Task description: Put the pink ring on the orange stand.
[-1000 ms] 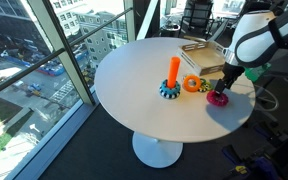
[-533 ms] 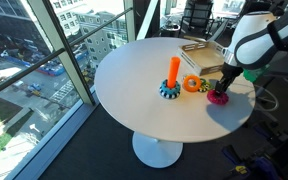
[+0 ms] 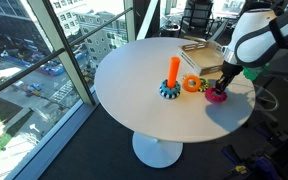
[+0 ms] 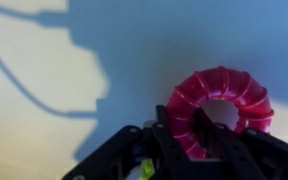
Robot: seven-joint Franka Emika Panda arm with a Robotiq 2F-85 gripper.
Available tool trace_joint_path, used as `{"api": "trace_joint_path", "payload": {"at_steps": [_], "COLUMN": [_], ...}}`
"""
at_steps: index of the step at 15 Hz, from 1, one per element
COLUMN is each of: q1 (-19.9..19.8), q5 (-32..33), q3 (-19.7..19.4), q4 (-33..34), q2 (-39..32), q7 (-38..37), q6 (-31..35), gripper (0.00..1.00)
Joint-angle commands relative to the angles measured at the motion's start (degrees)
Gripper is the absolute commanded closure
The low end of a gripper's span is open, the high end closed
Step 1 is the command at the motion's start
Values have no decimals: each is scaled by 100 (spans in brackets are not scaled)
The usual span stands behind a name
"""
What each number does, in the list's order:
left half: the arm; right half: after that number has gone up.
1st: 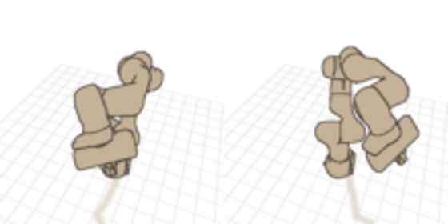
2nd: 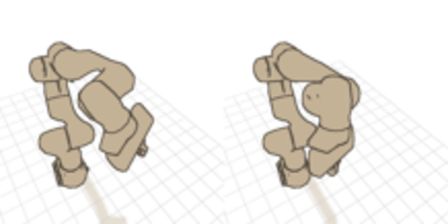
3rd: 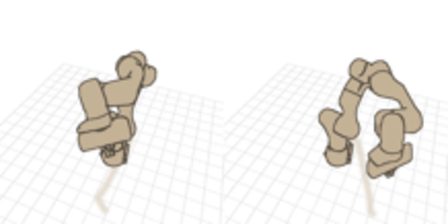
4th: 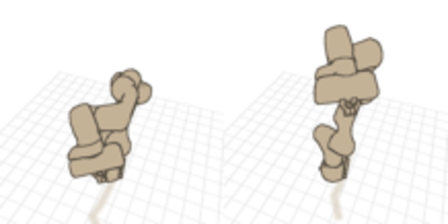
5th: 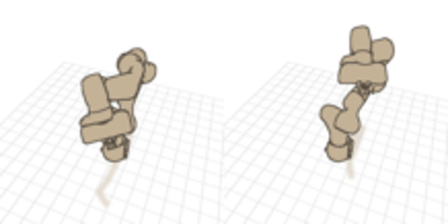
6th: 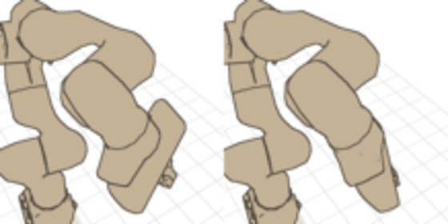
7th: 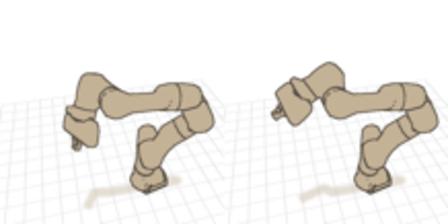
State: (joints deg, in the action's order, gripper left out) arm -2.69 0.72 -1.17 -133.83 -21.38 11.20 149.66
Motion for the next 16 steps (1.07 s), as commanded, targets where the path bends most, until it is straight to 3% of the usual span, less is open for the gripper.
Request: {"api": "trace_joint_path", "payload": {"at_steps": [1,10,16], "q1": [-21,-82,-2], "q5": [50,-156,-331], "q3": [52,74,125], "q4": [-116,263,936], "q2": [453,1109,1231], "q7": [-63,210,406], "q6": [-392,-1490,-2270], "gripper": [90,90,91]}}
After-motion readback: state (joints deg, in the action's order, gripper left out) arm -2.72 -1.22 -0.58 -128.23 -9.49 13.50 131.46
